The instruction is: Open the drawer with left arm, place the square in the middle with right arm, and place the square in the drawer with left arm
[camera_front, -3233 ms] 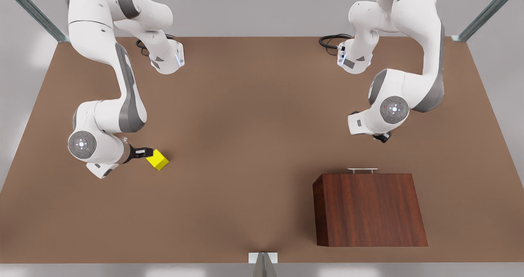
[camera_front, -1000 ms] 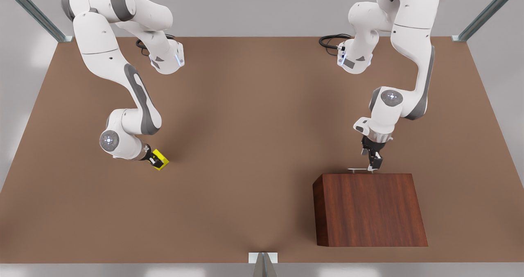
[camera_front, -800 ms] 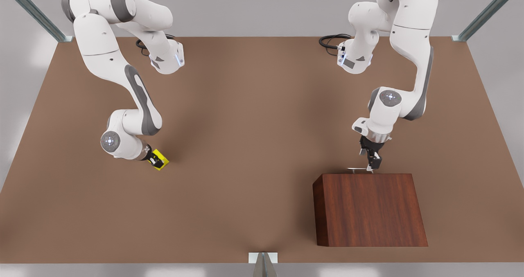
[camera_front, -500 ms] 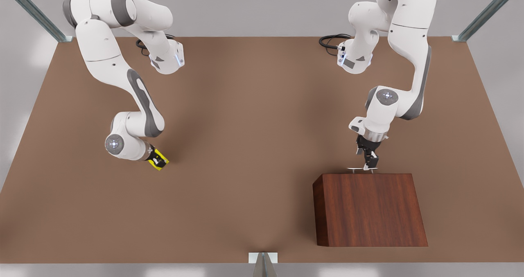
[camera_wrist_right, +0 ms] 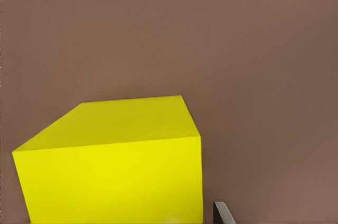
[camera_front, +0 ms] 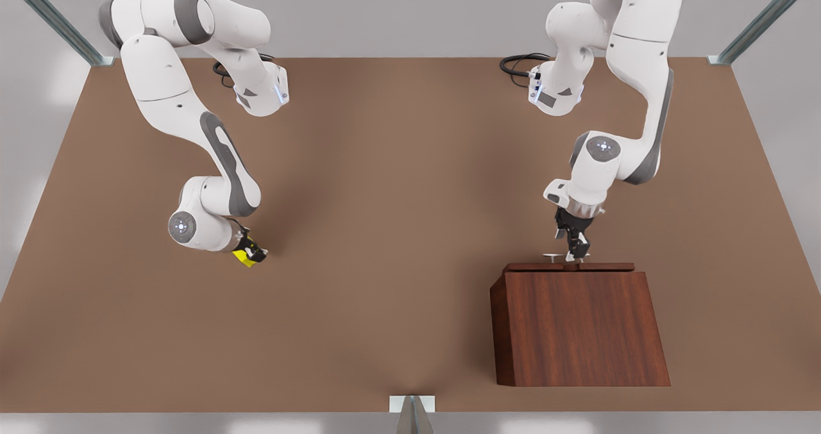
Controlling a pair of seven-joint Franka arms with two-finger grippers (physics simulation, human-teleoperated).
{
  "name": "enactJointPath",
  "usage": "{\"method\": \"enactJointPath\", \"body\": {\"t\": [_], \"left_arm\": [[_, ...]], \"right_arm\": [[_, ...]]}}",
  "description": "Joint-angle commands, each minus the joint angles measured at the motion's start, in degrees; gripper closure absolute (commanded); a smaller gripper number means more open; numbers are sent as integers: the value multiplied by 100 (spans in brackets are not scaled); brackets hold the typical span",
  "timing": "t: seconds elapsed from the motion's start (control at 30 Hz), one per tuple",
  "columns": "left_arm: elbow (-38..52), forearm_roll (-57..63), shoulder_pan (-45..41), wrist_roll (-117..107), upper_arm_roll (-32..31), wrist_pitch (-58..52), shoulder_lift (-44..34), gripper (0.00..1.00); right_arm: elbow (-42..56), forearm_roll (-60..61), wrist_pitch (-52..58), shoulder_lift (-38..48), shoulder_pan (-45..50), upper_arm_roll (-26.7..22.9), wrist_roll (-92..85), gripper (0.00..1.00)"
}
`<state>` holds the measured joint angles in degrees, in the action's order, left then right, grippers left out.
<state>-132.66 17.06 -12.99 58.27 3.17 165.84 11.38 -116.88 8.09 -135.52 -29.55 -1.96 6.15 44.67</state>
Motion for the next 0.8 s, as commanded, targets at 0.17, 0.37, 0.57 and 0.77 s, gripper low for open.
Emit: {"method": "enactJointPath", "body": {"t": [0.17,0.37,0.57,0.77], "left_arm": [[-40,0,-1,-228,8,-236,-13,14],[-40,0,-36,-237,17,-509,-119,14],[-40,0,-45,-237,17,-720,-180,14],[-31,0,-98,-237,17,-1028,-251,14]], "right_arm": [[16,26,-176,-42,-6,-8,-388,0],[130,-1,-176,-94,-50,-8,-494,0],[289,-45,-176,-174,-67,-8,-600,0],[333,-54,-176,-200,-67,-8,-600,0]]}}
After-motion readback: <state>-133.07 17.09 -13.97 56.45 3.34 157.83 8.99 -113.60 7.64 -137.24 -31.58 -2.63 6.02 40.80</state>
